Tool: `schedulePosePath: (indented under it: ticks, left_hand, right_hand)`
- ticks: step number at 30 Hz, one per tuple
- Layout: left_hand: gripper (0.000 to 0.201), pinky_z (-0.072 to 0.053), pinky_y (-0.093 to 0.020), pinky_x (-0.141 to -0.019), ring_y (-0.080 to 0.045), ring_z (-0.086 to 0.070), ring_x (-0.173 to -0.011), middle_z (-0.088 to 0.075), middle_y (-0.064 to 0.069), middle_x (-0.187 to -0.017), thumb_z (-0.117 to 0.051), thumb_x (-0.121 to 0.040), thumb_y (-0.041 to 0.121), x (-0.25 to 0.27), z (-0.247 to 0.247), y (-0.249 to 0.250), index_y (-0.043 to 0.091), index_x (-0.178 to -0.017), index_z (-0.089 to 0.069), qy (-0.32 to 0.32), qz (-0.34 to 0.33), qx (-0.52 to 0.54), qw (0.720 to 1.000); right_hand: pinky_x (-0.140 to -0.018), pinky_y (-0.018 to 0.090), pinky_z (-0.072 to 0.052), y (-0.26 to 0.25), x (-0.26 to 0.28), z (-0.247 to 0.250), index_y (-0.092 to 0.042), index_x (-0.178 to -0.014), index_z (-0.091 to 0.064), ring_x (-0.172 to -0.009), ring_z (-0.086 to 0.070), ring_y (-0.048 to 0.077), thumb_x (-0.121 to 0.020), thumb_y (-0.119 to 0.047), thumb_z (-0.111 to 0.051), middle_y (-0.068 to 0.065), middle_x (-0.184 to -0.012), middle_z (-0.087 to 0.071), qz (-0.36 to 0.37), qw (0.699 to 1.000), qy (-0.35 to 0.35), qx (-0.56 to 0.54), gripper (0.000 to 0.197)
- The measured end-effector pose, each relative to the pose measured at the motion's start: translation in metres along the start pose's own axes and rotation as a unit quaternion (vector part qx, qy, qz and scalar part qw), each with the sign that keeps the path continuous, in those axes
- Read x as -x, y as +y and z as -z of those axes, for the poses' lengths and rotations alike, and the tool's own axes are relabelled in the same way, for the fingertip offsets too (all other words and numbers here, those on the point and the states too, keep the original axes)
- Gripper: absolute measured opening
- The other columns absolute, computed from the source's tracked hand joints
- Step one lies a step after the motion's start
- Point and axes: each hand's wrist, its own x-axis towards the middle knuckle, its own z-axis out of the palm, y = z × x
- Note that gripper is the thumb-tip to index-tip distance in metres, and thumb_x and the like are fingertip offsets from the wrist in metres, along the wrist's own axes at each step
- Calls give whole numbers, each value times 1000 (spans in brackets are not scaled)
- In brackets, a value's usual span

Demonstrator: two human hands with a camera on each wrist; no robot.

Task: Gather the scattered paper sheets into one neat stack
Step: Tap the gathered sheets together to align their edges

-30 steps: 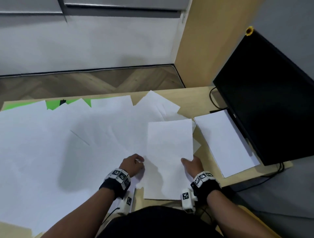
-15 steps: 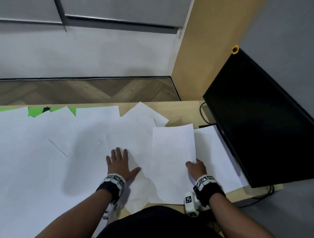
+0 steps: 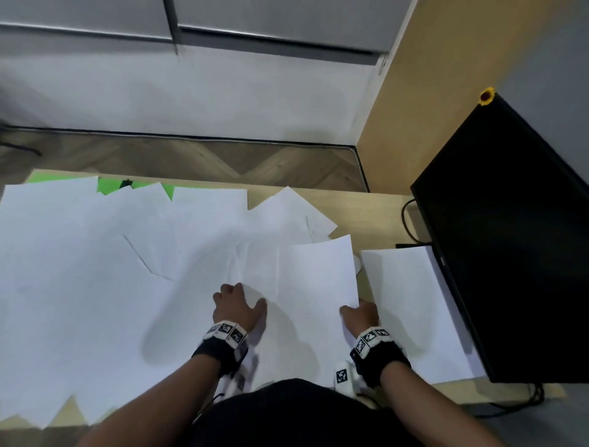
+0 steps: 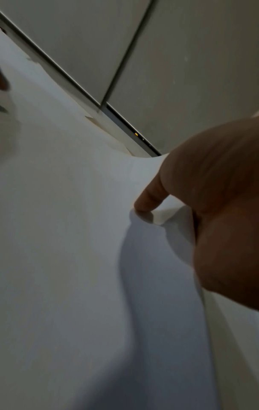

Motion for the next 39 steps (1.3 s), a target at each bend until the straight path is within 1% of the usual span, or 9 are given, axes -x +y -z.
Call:
schedulePosePath:
  ticks: [3, 5, 11, 15, 20, 26, 30, 34, 39]
  left_hand:
    - [58, -48, -38, -91, -33, -49, -114, -46, -11, -120, -60, -81, 60, -4, -2, 7, 14, -116, -55, -35, -7, 33, 999]
    - [64, -45, -35, -98, -31, -55, -114, -49, -12, -125, -66, -80, 56, -9, -4, 8, 15, -128, -53, -52, 14, 120, 991]
    - [79, -56, -44, -89, -21, -68, -92, -63, -2, -115, -78, -69, 48, -10, -9, -1, 19, -136, -49, -110, 84, 344, 929]
    - [99, -51, -44, -98, -21, -64, -105, -66, 2, -109, -69, -52, 67, -8, -12, -7, 21, -137, -50, -111, 60, 294, 948]
    - [73, -42, -30, -101, -18, -58, -114, -63, 0, -120, -68, -76, 60, 6, -6, 4, 23, -138, -53, -125, 10, 217, 968]
    - [72, -40, -43, -103, -32, -33, -133, -39, -8, -144, -54, -83, 68, 14, -3, 10, 17, -134, -52, 10, 35, 57, 998]
    - [87, -43, -46, -101, -35, -42, -127, -42, -13, -139, -55, -79, 72, 12, -5, 15, 13, -142, -38, -37, 16, 53, 998]
    - [81, -38, -34, -103, -28, -50, -125, -41, -10, -142, -64, -82, 61, 11, -4, 18, 14, -143, -41, -79, -14, 131, 988]
    - [77, -37, -37, -109, -23, -47, -129, -48, -6, -143, -62, -81, 65, 3, 1, 9, 21, -142, -47, -87, -50, 109, 989]
  right_hand:
    - [-72, 33, -58, 15, -16, -16, -7, -72, -71, -79, -70, 23, -56, -25, -60, 5, -81, -74, 27, 998, -31, 45, 26]
    - [-76, 28, -55, 18, -22, -25, -11, -80, -73, -85, -70, 22, -57, -28, -61, 4, -91, -73, 46, 995, -69, 62, 31]
    - [-57, 17, -43, 1, 1, -9, -4, -81, -72, -69, -59, 16, -71, -9, -68, 1, -76, -69, 56, 995, -82, 7, 11]
    - [-59, 20, -45, 8, 4, -7, -5, -77, -73, -68, -60, 16, -69, -10, -71, -1, -71, -69, 33, 996, -72, -31, 9]
    - [-69, 20, -44, 6, 10, -9, -14, -81, -71, -77, -65, 17, -75, -14, -72, -3, -79, -71, 38, 994, -97, -18, 7]
    - [-77, 26, -53, 11, 8, -17, -13, -87, -72, -88, -70, 21, -75, -13, -73, -1, -85, -73, 27, 990, -136, -29, 12]
    - [-72, 25, -50, 14, 13, -12, -14, -107, -64, -94, -68, 25, -73, -1, -68, -1, -96, -71, 35, 991, -108, -75, 36]
    - [-82, 27, -45, 12, 17, -5, -24, -125, -37, -99, -57, 19, -72, 8, -72, -7, -111, -54, 37, 984, -73, -161, 71]
    - [-89, 32, -52, 32, 0, -12, -14, -124, -60, -104, -67, 26, -67, 2, -72, 4, -114, -70, 30, 987, -112, -115, 60]
